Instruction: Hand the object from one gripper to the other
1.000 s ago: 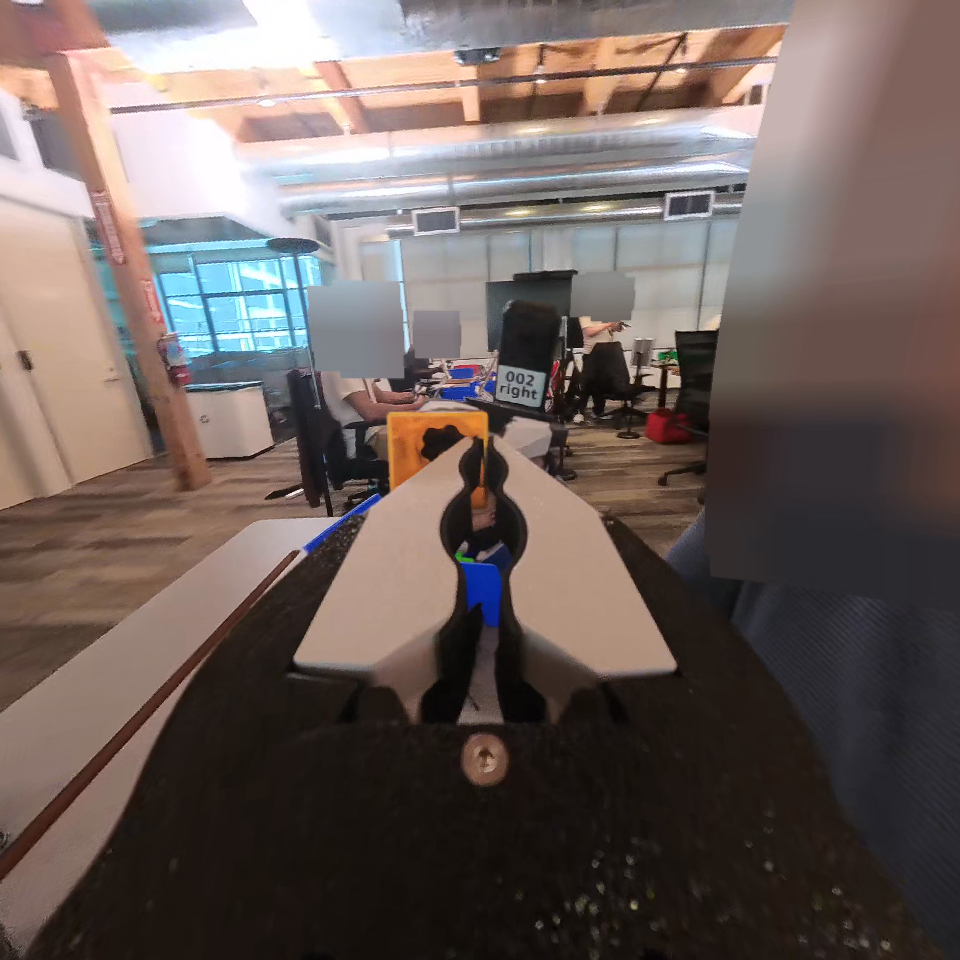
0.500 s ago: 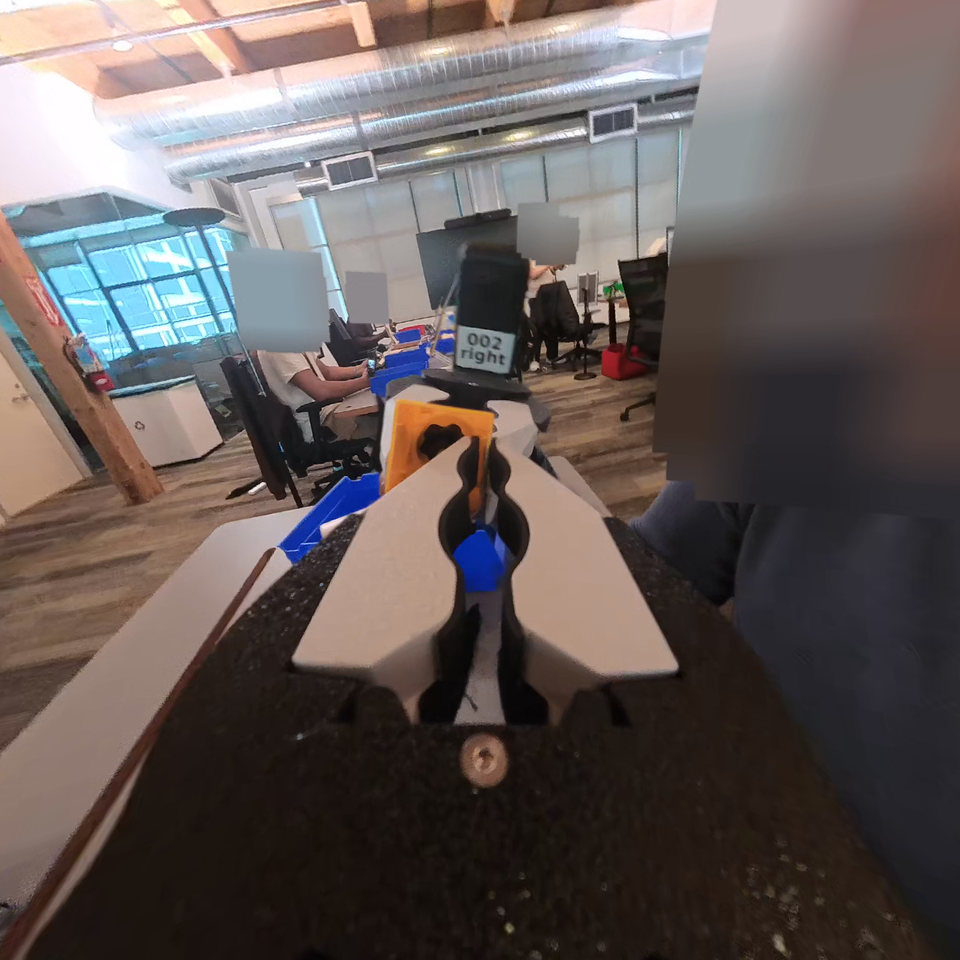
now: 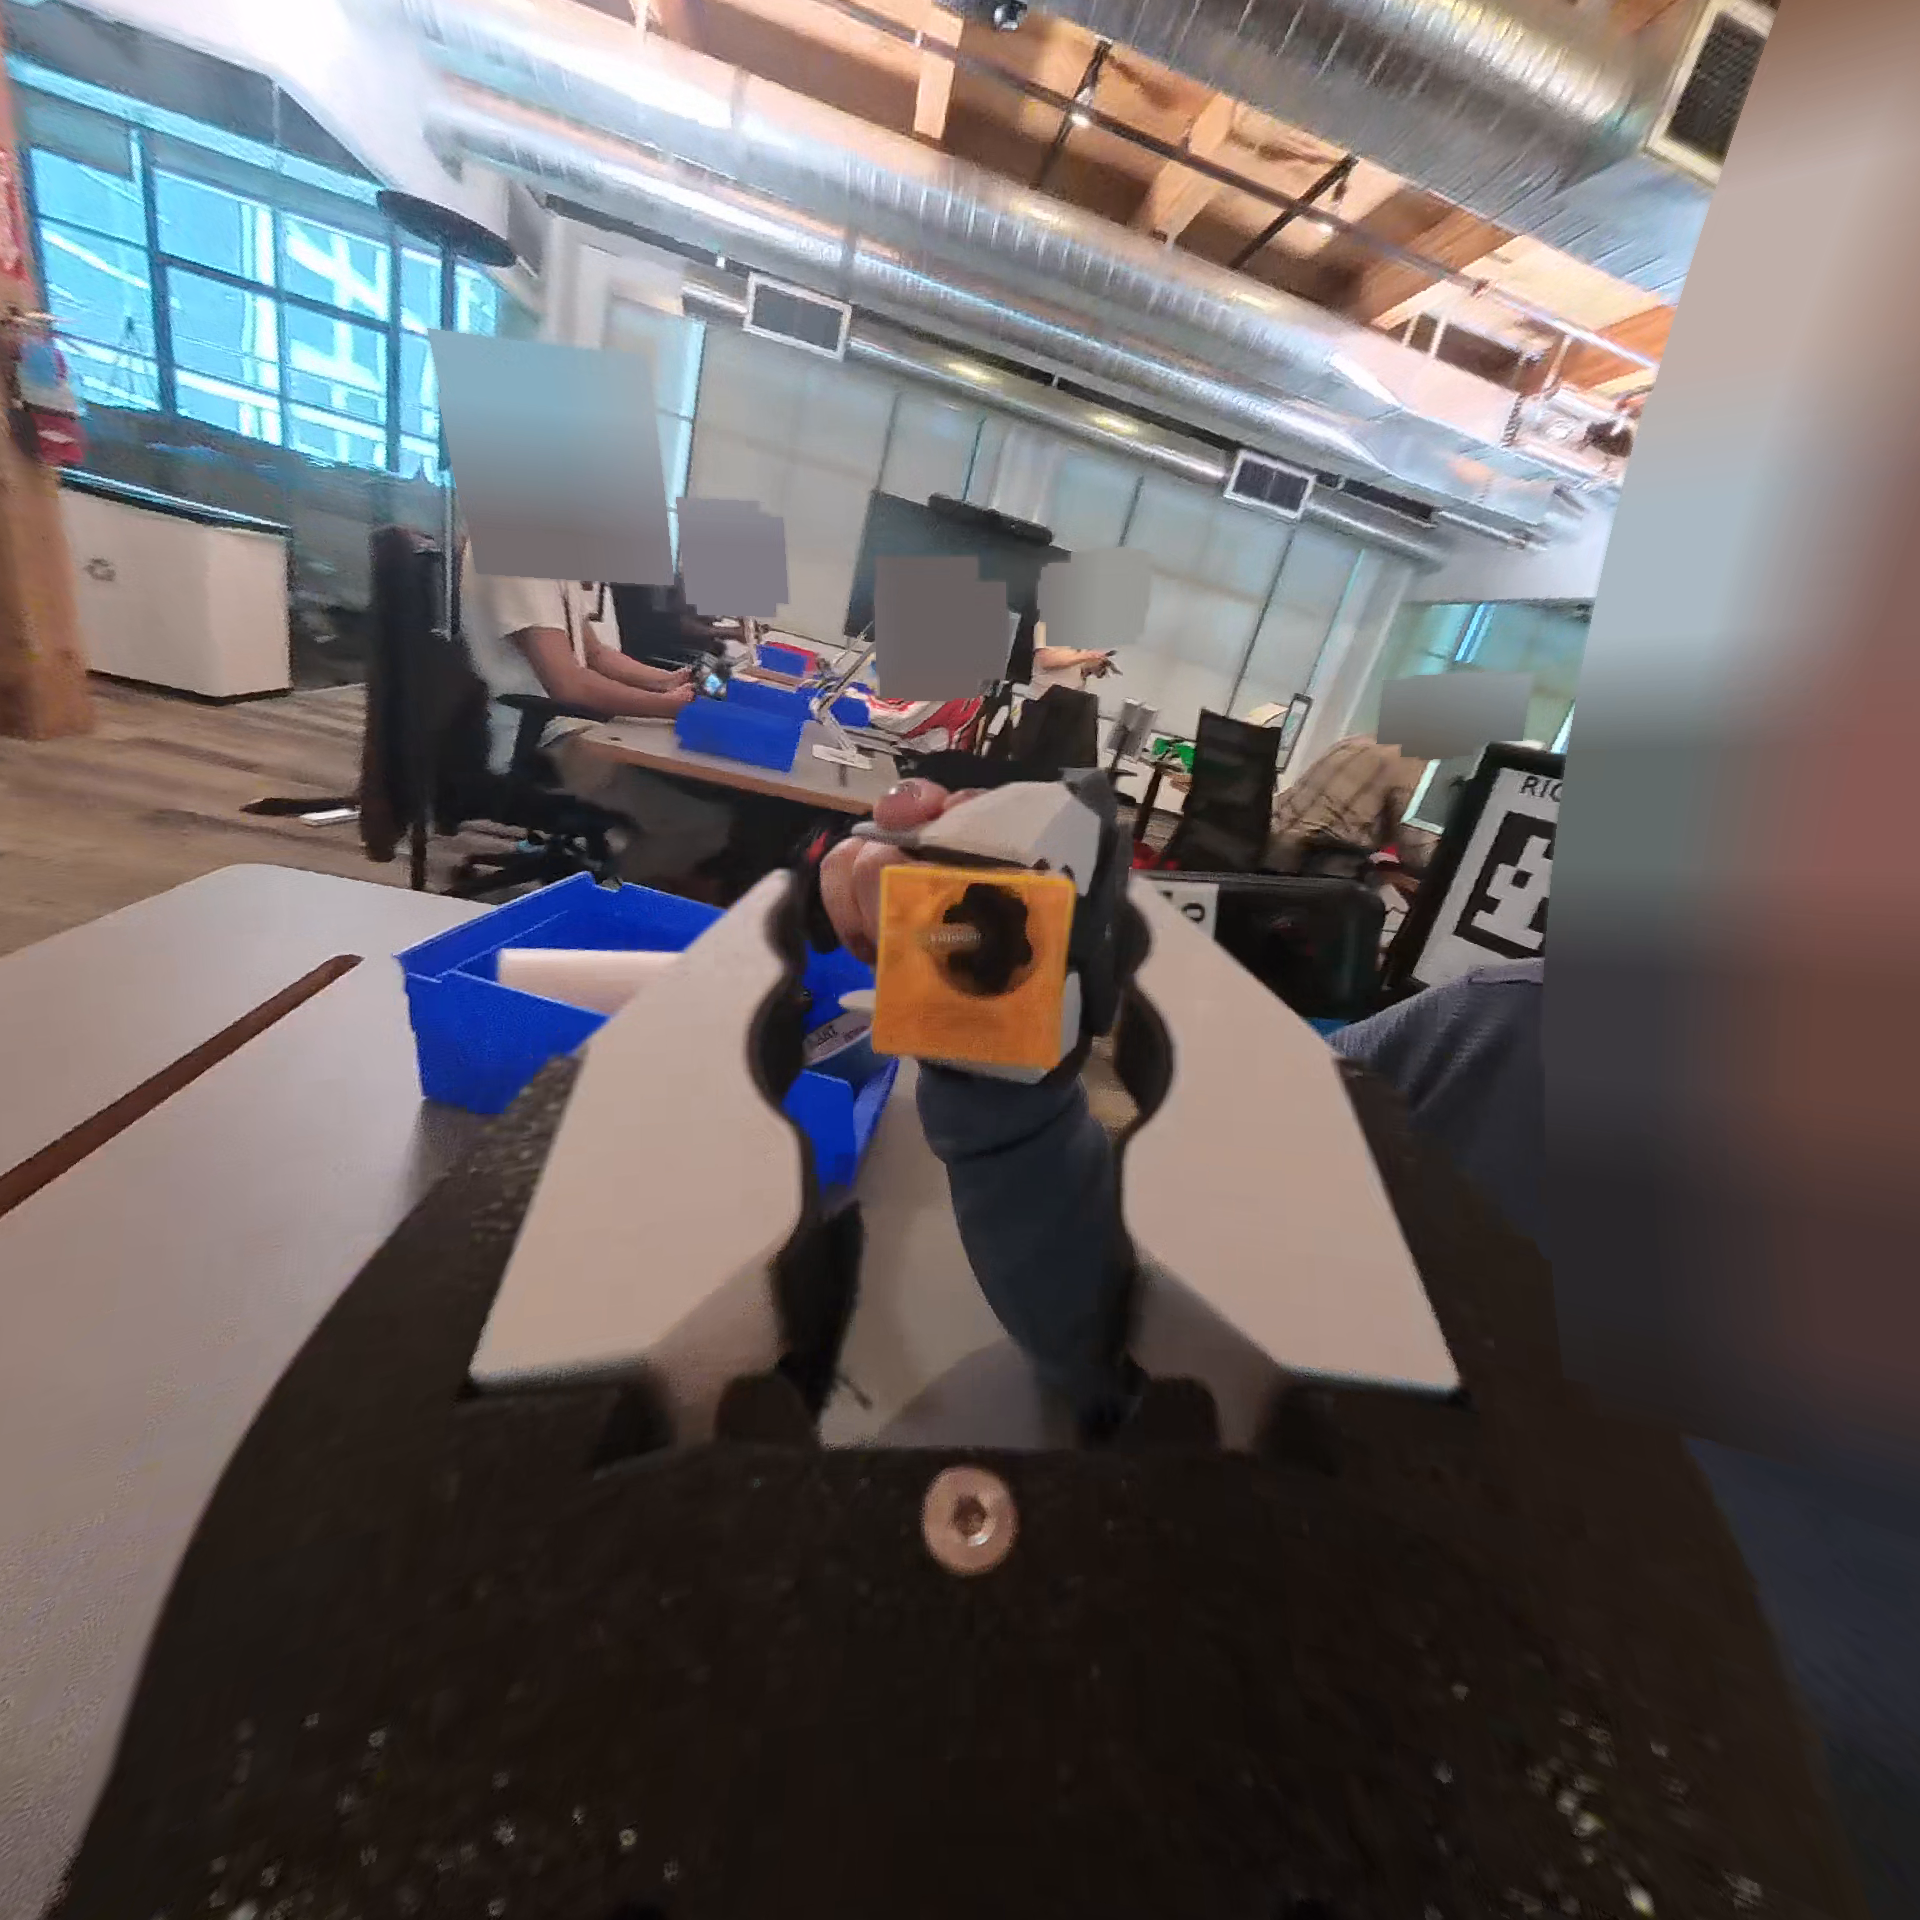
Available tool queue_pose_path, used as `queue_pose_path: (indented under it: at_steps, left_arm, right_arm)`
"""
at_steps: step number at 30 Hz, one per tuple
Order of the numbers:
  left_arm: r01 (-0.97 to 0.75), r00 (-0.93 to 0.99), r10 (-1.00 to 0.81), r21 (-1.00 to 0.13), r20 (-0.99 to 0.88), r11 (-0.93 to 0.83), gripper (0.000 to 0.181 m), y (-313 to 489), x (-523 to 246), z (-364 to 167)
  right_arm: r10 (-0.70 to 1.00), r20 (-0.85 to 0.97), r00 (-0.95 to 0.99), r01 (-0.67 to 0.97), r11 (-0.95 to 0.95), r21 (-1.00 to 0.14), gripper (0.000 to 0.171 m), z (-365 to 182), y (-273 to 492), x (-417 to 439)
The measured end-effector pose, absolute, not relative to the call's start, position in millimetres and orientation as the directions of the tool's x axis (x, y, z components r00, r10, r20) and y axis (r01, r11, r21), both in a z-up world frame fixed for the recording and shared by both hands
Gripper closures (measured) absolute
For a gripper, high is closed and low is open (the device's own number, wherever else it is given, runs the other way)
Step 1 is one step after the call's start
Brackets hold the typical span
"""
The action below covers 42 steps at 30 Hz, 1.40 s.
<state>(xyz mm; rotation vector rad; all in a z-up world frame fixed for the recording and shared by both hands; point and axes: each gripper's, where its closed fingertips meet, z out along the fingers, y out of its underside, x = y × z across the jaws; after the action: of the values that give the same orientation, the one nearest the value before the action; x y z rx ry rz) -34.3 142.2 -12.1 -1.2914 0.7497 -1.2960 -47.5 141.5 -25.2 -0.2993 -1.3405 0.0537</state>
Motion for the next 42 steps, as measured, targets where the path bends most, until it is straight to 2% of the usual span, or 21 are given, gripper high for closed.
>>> queue_pose_path:
  at_steps: [1,2,9,12,14,17,19,21,23,26,28,31,32,35,37,40,42]
  left_arm:
    - [0.244,0.188,-0.952,-0.950,0.243,-0.195,0.142,141,-34,-15]
    - [0.235,0.177,-0.958,-0.954,0.228,-0.184,0.147,140,-34,-17]
    - [0.162,0.220,-0.964,-0.980,0.152,-0.117,0.148,139,-39,-27]
    - [0.162,0.362,-0.932,-0.985,0.000,0.063,0.148,149,-44,-15]
    - [0.079,0.549,-0.813,-0.956,-0.195,0.282,0.148,163,-56,-7]
    - [-0.192,0.756,-0.434,-0.800,-0.490,0.569,0.149,176,-83,5]
    - [-0.398,0.707,-0.186,-0.602,-0.682,0.692,0.149,169,-81,4]
    - [-0.548,0.596,-0.003,-0.409,-0.803,0.730,0.150,164,-69,-4]
    - [-0.640,0.499,0.110,-0.280,-0.859,0.715,0.150,166,-57,-12]
    - [-0.716,0.392,0.209,-0.154,-0.896,0.681,0.150,170,-44,-21]
    - [-0.750,0.329,0.250,-0.091,-0.911,0.655,0.149,172,-38,-27]
    - [-0.776,0.272,0.297,-0.026,-0.915,0.630,0.148,173,-33,-31]
    - [-0.775,0.266,0.294,-0.022,-0.918,0.632,0.149,172,-32,-32]
    - [-0.757,0.275,0.259,-0.043,-0.926,0.652,0.148,174,-29,-35]
    - [-0.726,0.306,0.128,-0.144,-0.943,0.673,0.145,180,-29,-40]
    - [-0.670,0.414,-0.174,-0.428,-0.894,0.606,0.143,194,-47,-54]
    - [-0.478,0.502,-0.490,-0.701,-0.713,0.529,0.143,190,-51,-62]
  right_arm:
    - [0.205,0.951,0.233,0.137,0.961,-0.241,0.139,-25,142,-48]
    - [0.202,0.952,0.231,0.146,0.960,-0.239,0.139,-26,143,-49]
    - [0.208,0.954,0.214,0.156,0.957,-0.244,0.139,-31,144,-55]
    - [0.229,0.933,0.279,0.192,0.938,-0.288,0.139,-24,154,-54]
    - [0.365,0.882,0.299,0.188,0.883,-0.429,0.137,-22,165,-50]
    - [0.573,0.718,0.395,0.137,0.736,-0.663,0.133,-10,190,-39]
    - [0.746,0.556,0.368,0.037,0.585,-0.810,0.126,-8,194,-38]
    - [0.901,0.371,0.223,-0.118,0.403,-0.907,0.111,-4,180,-44]
    - [0.965,0.255,0.066,-0.183,0.263,-0.947,0.098,-4,165,-48]
    - [0.969,0.247,0.030,-0.088,0.249,-0.965,0.085,-21,166,-56]
    - [0.950,0.300,0.086,-0.037,0.304,-0.952,0.085,-26,172,-58]
    - [0.937,0.334,0.102,-0.006,0.336,-0.942,0.097,-29,172,-59]
    - [0.930,0.353,0.108,0.019,0.353,-0.935,0.103,-32,173,-59]
    - [0.912,0.390,0.124,0.066,0.385,-0.921,0.104,-36,175,-57]
    - [0.877,0.457,0.151,0.089,0.448,-0.889,0.104,-36,179,-54]
    - [0.799,0.576,0.172,0.123,0.563,-0.817,0.104,-37,181,-50]
    - [0.758,0.639,0.131,0.095,0.632,-0.769,0.104,-38,171,-47]
